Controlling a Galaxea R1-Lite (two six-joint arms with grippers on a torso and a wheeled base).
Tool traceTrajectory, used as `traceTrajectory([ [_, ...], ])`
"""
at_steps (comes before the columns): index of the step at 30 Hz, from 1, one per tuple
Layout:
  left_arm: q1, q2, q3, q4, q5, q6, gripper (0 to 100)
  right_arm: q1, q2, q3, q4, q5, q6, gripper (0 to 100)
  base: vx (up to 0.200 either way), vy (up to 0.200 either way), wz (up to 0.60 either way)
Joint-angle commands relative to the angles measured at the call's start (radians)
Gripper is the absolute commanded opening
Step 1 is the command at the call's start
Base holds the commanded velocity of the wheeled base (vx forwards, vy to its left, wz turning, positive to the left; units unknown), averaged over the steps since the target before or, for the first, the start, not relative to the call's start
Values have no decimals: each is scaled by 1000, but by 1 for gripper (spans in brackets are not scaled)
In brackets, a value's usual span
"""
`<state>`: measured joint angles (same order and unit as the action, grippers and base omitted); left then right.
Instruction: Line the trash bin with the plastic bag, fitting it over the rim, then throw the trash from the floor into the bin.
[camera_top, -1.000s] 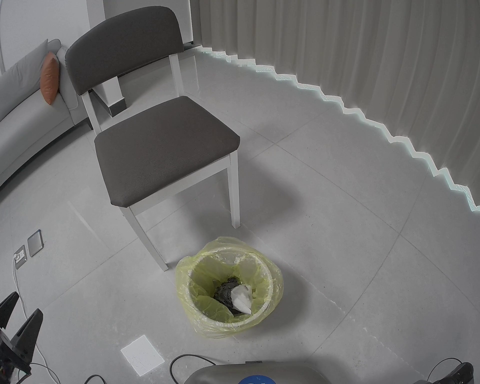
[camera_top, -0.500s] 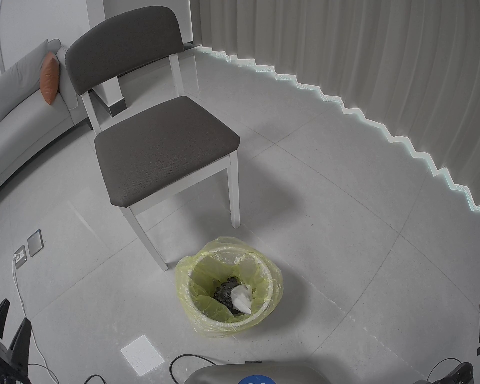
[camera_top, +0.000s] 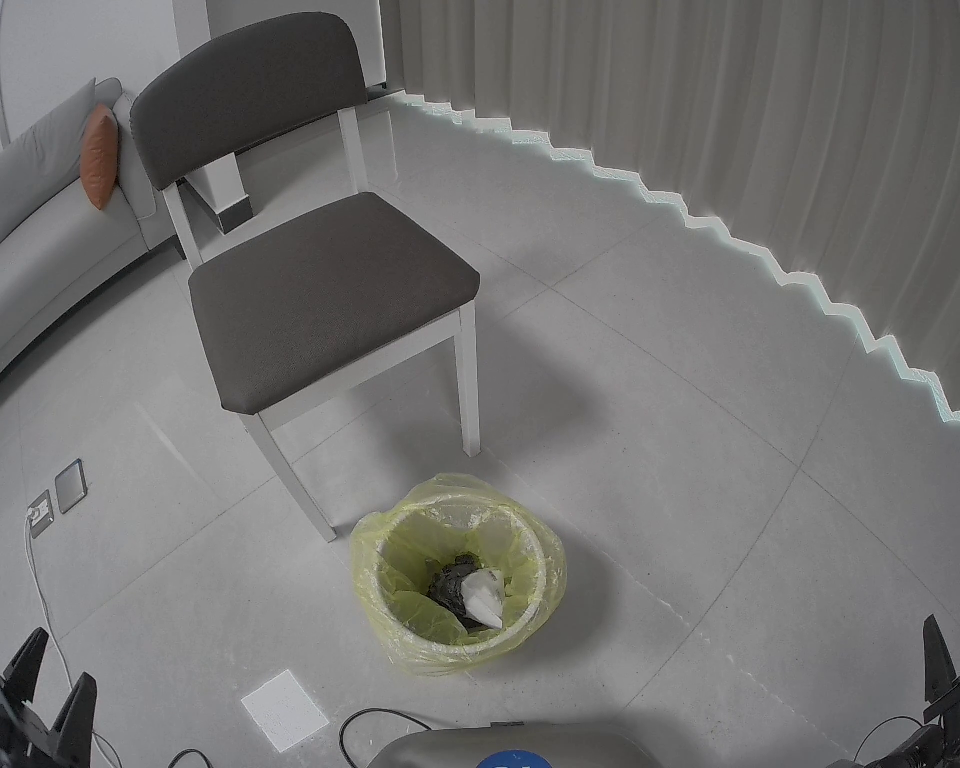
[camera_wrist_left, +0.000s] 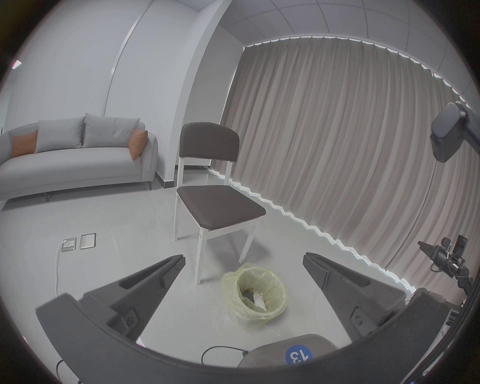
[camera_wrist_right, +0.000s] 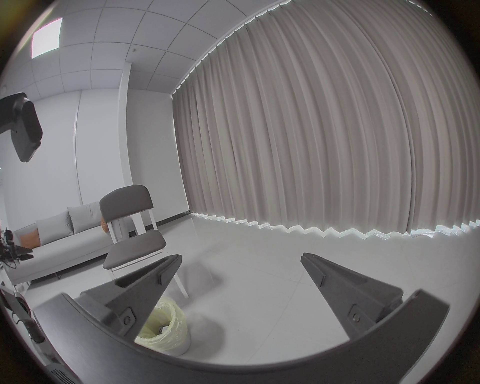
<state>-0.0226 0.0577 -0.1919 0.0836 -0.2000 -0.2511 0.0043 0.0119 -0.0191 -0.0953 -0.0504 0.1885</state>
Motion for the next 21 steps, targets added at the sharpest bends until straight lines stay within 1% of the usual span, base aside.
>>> traceTrajectory([
  [1, 4, -19, 58, -65, -1, 15, 100, 0, -6, 19, -21, -8, 0, 100, 0, 0, 0],
  [2, 13, -45, 91, -85, 1, 47, 100, 0, -6, 19, -32, -9, -4, 100, 0, 0, 0],
  [3, 13, -45, 91, -85, 1, 47, 100, 0, -6, 19, -32, -9, -4, 100, 0, 0, 0],
  [4, 24, -58, 123, -102, 17, 95, 100, 0, -6, 19, -52, -9, -12, 100, 0, 0, 0],
  [5, 24, -58, 123, -102, 17, 95, 100, 0, -6, 19, -52, -9, -12, 100, 0, 0, 0],
  [6, 24, -58, 143, -142, 57, 124, 100, 0, -6, 19, -95, -11, -32, 100, 0, 0, 0],
  [9, 24, -58, 161, -206, 90, 124, 100, 0, -6, 19, -155, -26, -70, 100, 0, 0, 0],
  [10, 24, -58, 161, -208, 90, 125, 100, 0, -6, 19, -158, -28, -72, 100, 0, 0, 0],
  [12, 24, -58, 181, -242, 97, 138, 100, 0, -6, 19, -202, -58, -96, 100, 0, 0, 0],
  [15, 24, -58, 187, -228, 129, 162, 100, 0, -6, 19, -221, -88, -107, 100, 0, 0, 0],
  [16, 24, -58, 189, -209, 165, 177, 100, 0, -6, 19, -222, -105, -115, 100, 0, 0, 0],
  [18, 24, -58, 189, -163, 209, 193, 100, 0, -6, 19, -222, -129, -124, 100, 0, 0, 0],
  [21, 24, -58, 190, -145, 246, 210, 100, 0, -6, 19, -225, -161, -139, 100, 0, 0, 0],
])
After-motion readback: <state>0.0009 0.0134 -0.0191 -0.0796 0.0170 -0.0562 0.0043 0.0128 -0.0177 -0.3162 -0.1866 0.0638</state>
